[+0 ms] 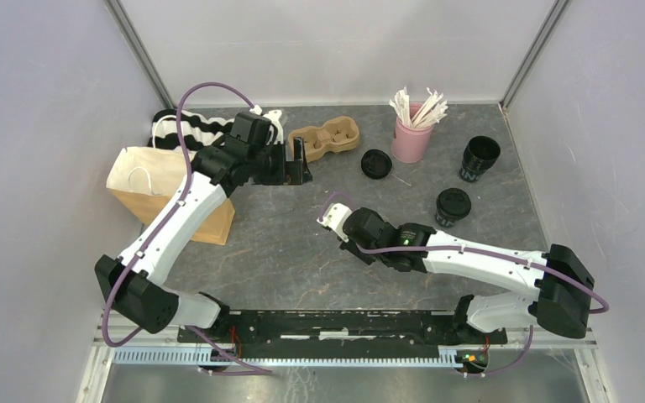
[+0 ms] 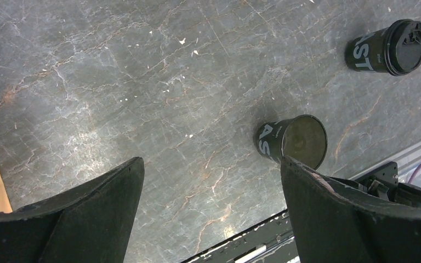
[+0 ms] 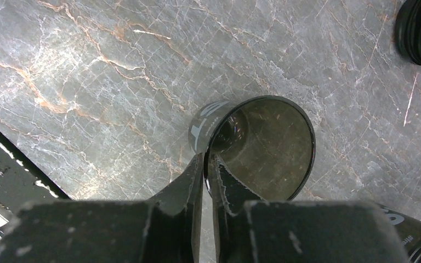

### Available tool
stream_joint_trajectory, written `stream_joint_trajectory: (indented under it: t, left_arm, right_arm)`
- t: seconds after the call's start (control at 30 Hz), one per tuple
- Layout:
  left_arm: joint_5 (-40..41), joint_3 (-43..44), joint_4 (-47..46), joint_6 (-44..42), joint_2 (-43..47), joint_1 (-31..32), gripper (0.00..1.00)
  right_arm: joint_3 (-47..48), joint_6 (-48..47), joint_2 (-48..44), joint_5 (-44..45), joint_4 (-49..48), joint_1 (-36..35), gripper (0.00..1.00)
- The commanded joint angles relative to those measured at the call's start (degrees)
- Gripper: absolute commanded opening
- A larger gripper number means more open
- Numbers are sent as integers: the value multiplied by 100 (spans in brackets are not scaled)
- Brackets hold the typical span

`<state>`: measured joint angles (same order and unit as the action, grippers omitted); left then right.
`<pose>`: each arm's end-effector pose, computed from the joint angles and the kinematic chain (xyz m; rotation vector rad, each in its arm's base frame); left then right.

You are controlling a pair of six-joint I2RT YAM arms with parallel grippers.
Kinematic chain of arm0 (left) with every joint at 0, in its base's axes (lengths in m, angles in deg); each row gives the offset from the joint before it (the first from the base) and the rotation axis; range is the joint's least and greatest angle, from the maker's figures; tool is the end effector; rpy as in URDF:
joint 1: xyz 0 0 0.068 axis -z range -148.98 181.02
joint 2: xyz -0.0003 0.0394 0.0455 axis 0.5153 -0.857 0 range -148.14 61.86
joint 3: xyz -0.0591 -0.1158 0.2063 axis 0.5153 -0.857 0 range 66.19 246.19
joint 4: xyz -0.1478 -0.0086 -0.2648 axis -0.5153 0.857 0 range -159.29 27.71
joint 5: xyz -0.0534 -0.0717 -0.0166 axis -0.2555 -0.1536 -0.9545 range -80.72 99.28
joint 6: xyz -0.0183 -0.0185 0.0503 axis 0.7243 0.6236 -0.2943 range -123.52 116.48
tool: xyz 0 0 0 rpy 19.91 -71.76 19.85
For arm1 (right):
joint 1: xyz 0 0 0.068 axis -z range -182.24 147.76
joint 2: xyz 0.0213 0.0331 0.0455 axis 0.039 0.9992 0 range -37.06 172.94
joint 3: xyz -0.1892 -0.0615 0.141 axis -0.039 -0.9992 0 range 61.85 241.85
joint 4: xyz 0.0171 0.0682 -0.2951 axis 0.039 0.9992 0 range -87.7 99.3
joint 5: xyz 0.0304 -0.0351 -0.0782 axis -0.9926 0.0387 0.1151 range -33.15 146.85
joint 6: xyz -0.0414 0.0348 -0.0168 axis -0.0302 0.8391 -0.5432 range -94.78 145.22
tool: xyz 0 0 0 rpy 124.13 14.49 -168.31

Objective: Pack the takeout coffee

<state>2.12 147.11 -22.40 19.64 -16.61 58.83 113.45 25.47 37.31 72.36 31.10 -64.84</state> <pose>0.2990 -0.1634 0.3357 0.1612 2.4094 -0.5723 0.1551 0.2763 0.1942 -1.1592 2.1385 0.1592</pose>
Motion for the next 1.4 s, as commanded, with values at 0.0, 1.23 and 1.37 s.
stream_joint_trajectory:
  t: [0.0, 1.23, 1.37]
  left_arm:
    - [-29, 66, -181, 175, 141, -11, 100]
    - [47, 698, -15, -577, -115, -12, 100]
    - [-37, 956, 61, -652, -403, -12, 100]
  right_arm:
    - [-12, 198, -141, 52, -260, -30, 19]
    - [3622, 816, 3303, -2267, -659, 3963, 56]
    - [3841, 904, 3704, -2386, -731, 4148, 55]
